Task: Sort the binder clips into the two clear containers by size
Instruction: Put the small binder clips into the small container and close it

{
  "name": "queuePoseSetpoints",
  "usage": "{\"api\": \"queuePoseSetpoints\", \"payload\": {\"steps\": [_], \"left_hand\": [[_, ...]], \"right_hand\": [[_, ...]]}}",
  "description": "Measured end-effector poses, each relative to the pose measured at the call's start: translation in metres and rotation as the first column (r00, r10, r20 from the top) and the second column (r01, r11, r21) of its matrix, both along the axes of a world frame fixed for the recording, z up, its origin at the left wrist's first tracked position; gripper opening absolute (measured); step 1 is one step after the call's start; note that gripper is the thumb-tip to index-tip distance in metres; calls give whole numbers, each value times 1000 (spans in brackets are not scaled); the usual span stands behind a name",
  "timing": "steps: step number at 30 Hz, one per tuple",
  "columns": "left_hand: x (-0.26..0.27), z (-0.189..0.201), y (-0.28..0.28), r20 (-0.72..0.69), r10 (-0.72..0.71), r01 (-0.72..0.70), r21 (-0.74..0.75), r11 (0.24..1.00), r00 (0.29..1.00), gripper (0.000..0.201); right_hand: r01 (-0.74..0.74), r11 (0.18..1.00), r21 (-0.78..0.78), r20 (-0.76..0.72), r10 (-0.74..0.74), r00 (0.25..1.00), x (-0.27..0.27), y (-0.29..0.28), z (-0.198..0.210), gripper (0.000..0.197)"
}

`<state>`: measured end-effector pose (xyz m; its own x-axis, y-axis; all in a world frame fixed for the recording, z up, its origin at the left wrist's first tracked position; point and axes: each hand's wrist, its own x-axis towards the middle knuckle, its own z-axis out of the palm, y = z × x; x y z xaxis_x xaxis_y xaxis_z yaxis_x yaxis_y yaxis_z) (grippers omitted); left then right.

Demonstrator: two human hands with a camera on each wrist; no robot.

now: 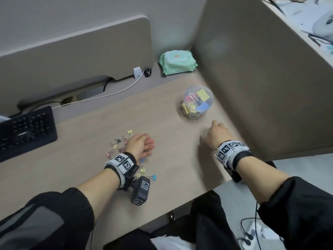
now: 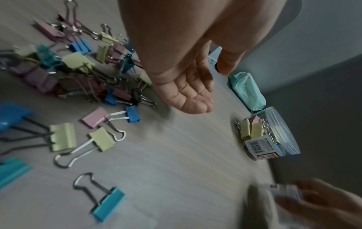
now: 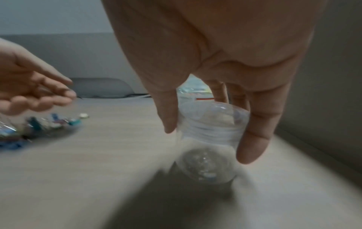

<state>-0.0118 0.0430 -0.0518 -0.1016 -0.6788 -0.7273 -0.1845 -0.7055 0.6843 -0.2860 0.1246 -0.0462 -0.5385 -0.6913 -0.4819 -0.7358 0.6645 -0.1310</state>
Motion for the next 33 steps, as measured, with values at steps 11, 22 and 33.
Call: {"api": "queuePoseSetpoints", "payload": {"steps": [11, 22, 33], "left_hand": [[52, 40, 27, -445, 70, -12, 132, 991, 893, 51], [95, 44, 29, -379, 266, -204, 196, 959, 886, 47], [135, 16, 28, -181, 384, -321, 298, 899, 906, 60]], "right_hand": [[-215, 932, -291, 398, 322, 859, 160, -62, 66, 63], [-311, 895, -319, 462, 434, 773, 218, -77, 59, 52], [-461, 787, -409, 342, 601, 723, 194, -74, 39, 46]]}}
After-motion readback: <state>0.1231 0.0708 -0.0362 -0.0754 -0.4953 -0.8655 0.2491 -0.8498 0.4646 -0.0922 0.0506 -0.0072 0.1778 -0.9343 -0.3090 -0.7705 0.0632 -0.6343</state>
